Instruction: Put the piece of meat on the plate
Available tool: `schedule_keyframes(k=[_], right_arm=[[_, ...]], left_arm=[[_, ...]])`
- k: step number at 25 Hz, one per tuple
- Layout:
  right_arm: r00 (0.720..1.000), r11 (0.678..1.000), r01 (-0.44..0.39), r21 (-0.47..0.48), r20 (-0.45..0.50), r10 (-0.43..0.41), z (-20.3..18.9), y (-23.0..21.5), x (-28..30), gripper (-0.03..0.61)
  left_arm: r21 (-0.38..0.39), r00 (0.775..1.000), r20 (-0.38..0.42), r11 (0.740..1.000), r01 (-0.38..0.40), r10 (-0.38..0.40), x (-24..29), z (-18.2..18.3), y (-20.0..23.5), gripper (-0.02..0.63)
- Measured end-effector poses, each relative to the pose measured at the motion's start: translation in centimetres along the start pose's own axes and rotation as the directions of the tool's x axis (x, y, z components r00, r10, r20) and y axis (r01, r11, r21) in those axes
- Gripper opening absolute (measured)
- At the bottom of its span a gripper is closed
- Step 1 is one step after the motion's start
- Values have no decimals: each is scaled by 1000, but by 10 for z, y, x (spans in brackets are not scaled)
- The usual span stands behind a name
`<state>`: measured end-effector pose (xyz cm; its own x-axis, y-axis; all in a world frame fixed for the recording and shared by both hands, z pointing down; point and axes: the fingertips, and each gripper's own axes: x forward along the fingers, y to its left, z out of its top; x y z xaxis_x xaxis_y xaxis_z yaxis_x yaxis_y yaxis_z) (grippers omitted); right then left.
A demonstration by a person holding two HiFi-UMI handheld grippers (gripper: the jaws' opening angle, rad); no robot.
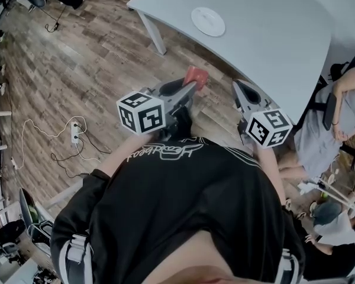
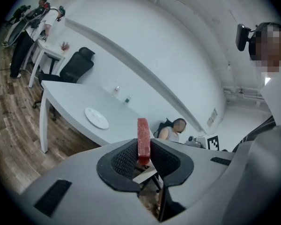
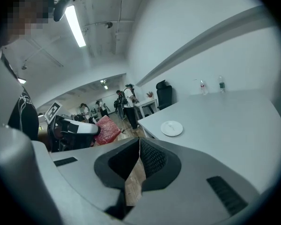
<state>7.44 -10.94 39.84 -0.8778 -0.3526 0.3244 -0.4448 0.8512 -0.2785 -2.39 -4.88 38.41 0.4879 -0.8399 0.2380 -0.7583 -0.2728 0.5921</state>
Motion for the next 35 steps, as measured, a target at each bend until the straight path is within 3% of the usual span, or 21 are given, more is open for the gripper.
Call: schedule_keyframes(k=[15,35], right_arm=[[997,995,76,62,-28,-74,51,-74,101,11],[979,970,201,137,-67,-193,71,-156,167,11]], left_arm=[[-36,996,-83,999,19,-22,79,80,99,83],[-26,966,-248,997,69,-74,183,112,179,83]])
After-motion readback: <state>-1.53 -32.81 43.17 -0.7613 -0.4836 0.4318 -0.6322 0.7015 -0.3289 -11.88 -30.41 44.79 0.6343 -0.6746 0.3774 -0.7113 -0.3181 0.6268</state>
